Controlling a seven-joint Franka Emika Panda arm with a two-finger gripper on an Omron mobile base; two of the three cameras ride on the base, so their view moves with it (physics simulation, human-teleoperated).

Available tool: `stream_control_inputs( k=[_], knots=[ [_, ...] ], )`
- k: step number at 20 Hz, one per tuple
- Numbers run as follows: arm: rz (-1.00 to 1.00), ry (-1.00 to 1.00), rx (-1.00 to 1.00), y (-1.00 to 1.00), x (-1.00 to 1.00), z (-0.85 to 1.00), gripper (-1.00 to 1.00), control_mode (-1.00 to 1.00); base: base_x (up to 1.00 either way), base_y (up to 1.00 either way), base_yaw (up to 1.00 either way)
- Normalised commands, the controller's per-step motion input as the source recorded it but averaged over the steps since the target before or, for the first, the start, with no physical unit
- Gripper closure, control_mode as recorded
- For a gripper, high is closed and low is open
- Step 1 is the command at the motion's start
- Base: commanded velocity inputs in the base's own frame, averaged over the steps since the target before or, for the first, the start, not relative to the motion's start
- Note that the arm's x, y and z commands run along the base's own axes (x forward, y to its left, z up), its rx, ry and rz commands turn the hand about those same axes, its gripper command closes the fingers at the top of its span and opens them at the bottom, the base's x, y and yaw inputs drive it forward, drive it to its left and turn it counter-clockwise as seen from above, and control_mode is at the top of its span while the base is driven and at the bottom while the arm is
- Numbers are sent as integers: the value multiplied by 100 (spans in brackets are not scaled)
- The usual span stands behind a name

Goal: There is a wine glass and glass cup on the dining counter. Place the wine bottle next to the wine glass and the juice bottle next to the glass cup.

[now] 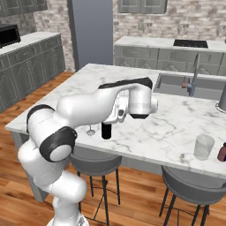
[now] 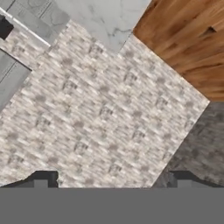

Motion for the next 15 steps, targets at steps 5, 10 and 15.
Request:
stream_control_inputs(
  k=[5, 10, 15],
  knots=[
    [0, -28, -27, 42, -100, 100, -100, -100, 0, 0, 0],
    [1, -38, -48, 65, -100, 69, -100, -100, 0, 0, 0],
    [4, -36, -56, 61, -100, 27, -100, -100, 0, 0, 0]
  ],
)
